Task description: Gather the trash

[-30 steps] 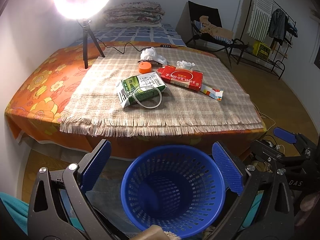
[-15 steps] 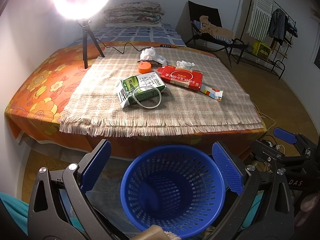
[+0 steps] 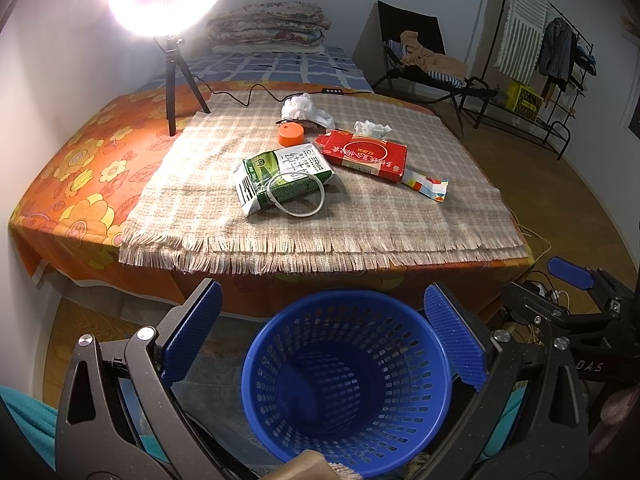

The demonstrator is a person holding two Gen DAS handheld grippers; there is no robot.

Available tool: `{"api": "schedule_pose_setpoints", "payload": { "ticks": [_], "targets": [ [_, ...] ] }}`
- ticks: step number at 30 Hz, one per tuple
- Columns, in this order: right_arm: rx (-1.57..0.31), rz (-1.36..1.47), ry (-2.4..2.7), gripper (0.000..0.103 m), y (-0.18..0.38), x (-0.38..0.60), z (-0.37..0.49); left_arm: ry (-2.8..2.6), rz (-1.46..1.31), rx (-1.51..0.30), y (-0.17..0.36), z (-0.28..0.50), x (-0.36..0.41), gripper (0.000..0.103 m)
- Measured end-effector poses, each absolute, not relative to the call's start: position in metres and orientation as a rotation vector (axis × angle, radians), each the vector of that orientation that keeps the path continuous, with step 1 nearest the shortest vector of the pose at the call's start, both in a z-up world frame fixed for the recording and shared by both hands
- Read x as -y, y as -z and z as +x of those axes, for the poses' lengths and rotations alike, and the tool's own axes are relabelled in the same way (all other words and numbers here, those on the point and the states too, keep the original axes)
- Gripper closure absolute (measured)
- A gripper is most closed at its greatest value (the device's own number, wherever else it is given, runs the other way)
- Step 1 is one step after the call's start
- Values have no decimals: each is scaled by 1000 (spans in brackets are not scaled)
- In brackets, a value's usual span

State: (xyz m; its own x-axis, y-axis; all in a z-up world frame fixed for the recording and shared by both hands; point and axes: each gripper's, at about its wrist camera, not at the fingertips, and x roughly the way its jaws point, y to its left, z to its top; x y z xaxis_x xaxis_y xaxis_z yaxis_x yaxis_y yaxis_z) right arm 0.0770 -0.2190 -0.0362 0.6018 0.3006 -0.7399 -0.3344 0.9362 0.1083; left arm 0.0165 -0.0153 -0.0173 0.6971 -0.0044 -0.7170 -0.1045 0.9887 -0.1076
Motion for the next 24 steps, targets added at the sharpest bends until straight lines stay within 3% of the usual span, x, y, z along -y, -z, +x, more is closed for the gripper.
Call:
{"api": "schedule_pose_setpoints", "payload": {
  "ticks": [16,24],
  "targets": [
    [-913,-58,-356,1,43,205,92,-61,-142,-808,26,22,3,0],
    [-840,-75,-450,1,32,197,101,-74,-135,-819,15,41,-19,0]
  ]
}}
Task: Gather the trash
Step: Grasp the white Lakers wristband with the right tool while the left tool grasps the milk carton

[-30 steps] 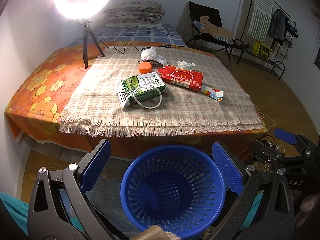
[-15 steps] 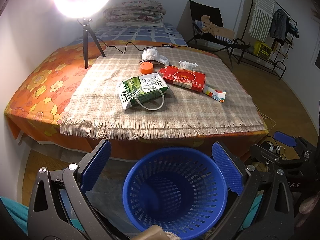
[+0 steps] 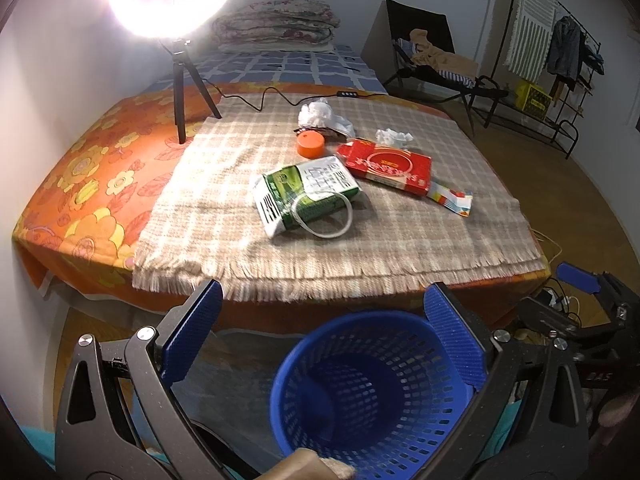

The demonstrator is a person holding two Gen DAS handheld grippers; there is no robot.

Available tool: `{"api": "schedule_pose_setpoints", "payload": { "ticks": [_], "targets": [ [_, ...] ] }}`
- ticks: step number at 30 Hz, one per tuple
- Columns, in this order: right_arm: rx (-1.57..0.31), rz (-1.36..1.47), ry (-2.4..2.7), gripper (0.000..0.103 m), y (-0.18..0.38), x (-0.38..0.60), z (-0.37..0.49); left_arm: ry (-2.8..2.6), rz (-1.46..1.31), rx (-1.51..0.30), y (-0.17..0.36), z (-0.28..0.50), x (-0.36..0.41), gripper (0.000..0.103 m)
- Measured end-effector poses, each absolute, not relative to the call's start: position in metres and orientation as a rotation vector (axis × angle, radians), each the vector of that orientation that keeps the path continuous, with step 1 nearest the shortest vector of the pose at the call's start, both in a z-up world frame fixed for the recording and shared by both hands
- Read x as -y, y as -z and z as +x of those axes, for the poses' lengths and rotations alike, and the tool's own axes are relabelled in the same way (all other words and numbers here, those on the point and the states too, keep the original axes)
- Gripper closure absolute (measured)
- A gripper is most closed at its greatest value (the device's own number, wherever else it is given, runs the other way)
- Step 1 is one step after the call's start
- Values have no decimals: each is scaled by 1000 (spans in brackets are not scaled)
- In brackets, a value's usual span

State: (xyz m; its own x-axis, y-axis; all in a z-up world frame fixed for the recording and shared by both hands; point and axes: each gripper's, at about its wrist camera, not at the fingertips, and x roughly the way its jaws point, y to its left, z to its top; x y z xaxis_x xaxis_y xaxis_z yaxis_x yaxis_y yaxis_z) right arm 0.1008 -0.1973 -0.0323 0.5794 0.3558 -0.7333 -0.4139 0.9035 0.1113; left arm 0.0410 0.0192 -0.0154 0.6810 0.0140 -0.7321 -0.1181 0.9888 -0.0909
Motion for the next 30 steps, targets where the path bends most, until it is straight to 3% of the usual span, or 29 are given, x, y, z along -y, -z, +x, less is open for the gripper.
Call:
{"api": "schedule_pose_setpoints", "payload": {
  "ticks": [14,21,23,25,30],
  "targets": [
    [-898,-130,-521,1,23,189,164,-27,-73,-867,12,103,-57,1],
    [-946,-120,-576,2,39,171,198,-1,-40,-883,15,145,-67,8],
    [-954,-127,-613,5,44,160,204,0,-41,-886,17,157,-72,11],
    [-978,-122,-652,17,53,145,212,0,-40,-884,19,170,-77,13],
    [-1046,-105,-739,34,77,107,225,14,-134,-923,34,197,-101,21]
  ]
}}
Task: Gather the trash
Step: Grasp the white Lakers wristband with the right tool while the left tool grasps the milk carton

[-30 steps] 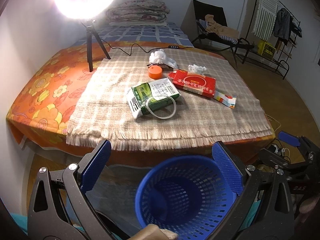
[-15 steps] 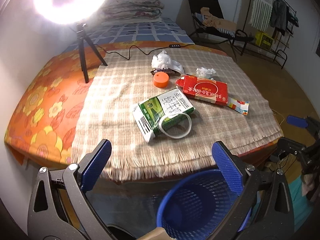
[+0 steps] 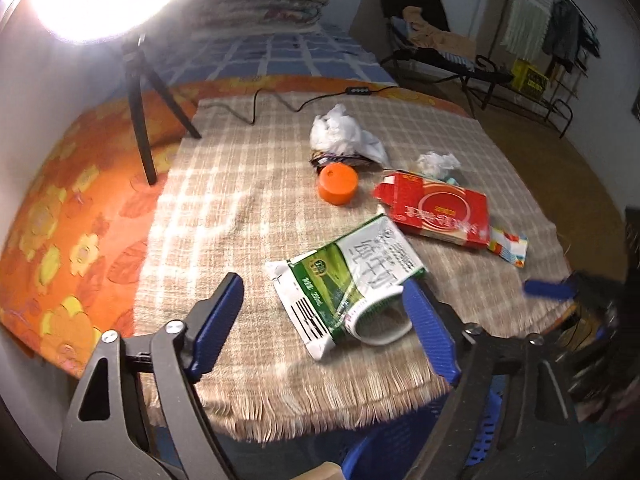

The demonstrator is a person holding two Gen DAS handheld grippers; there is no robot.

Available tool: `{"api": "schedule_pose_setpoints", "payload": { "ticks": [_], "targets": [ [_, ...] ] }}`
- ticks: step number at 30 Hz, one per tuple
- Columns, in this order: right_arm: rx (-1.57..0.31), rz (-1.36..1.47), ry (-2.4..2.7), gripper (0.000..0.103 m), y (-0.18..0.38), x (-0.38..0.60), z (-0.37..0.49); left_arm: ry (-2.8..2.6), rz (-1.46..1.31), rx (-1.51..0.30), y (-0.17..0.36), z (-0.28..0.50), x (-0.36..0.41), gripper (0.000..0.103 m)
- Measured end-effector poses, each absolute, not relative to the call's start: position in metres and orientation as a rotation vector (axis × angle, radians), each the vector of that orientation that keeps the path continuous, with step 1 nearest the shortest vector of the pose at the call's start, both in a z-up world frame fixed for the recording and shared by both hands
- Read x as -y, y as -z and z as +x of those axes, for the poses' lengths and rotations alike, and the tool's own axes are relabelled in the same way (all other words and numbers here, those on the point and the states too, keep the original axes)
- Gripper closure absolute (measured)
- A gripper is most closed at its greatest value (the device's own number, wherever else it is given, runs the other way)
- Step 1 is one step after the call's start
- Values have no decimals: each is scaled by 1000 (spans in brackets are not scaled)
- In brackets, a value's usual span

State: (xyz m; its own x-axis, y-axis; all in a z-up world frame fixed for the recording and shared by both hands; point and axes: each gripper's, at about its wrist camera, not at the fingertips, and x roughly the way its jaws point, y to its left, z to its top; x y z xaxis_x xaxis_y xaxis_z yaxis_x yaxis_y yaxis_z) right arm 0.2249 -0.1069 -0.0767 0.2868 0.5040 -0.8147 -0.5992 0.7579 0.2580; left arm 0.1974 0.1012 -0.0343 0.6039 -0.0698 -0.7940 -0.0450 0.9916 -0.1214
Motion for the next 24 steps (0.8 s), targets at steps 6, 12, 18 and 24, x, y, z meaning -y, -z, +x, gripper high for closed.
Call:
{"api": "schedule_pose_setpoints", "payload": {
  "ticks": [6,12,18,24],
  "targets": [
    [-1122,-85,-740,51,107,71,246,3,-223,-965,52,216,-127,28],
    [-1139,-67,-715,69,117,55,258,34,-251,-958,54,233,-133,28],
    [-1156,-81,-706,98,125,49,261,51,-255,-961,56,247,-130,28],
    [-1144,-98,-655,99,114,72,259,75,-229,-984,64,254,-123,28]
  ]
}}
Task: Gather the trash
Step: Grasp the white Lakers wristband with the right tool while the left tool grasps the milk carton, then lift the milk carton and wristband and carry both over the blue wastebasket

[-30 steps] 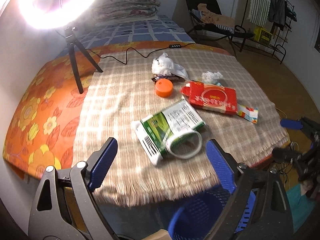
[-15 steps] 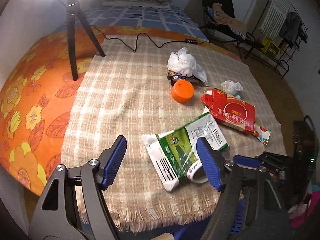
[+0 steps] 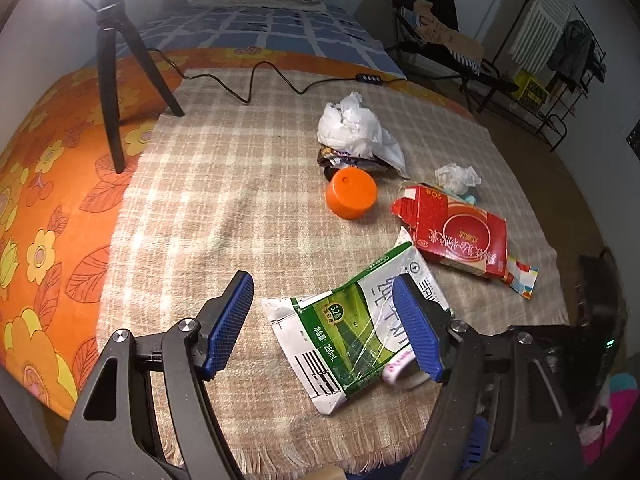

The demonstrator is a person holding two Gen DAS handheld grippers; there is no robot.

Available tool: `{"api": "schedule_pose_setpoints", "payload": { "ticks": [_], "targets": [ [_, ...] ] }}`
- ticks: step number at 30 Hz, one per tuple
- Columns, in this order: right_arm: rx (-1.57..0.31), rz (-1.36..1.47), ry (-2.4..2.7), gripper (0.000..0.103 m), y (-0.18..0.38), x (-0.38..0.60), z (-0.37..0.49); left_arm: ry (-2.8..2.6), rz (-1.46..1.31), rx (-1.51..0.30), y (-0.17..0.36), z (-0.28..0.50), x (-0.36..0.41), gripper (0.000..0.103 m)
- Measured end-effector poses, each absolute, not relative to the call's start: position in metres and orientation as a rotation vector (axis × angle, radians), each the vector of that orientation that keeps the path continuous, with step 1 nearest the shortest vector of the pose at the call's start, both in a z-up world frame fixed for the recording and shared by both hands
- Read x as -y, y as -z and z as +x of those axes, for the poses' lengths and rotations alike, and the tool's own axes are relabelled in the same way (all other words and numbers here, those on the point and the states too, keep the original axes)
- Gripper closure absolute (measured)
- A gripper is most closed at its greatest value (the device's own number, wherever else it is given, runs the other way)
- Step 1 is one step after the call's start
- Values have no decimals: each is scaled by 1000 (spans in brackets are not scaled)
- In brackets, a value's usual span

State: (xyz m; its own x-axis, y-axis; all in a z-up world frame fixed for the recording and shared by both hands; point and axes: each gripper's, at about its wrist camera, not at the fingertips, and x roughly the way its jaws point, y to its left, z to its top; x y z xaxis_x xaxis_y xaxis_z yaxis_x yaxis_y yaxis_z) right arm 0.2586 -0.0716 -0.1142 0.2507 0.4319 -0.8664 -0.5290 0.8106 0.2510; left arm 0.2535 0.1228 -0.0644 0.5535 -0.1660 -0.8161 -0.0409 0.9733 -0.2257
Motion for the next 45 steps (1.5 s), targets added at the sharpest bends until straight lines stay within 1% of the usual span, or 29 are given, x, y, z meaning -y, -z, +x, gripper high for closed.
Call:
{"api": "schedule_pose_setpoints", "payload": {
  "ticks": [3,13,18,19,22,23,26,29,33,34,36,45],
  "targets": [
    [-1137,-124,-625,99,108,87,257,88,-225,-1013,73,262,-119,28],
    [-1088,-135,-528,99,89,143,255,158,-362,-1138,110,286,-111,28],
    [-1074,-128,-518,99,89,151,254,195,-280,-1170,109,265,-89,27],
    [-1074,-125,-516,99,89,154,254,194,-245,-1174,109,261,-83,26],
    [-1077,-116,-509,99,92,156,256,169,-63,-1167,110,246,-54,12],
    [-1074,-116,-508,99,91,159,253,160,-22,-1165,111,244,-47,11],
    [-1061,-121,-509,99,89,159,249,106,134,-1168,121,243,-23,11],
    [-1053,-131,-508,99,87,159,244,63,189,-1173,130,246,-14,11],
    [-1055,-132,-500,99,88,164,240,48,138,-1161,130,248,-14,12],
    [-1056,-129,-498,99,88,165,240,45,126,-1150,128,247,-15,15],
    [-1055,-125,-495,99,88,167,239,42,100,-1132,121,242,-24,18],
    [-1040,-119,-517,99,82,168,225,42,50,-1070,98,218,-31,20]
  ]
}}
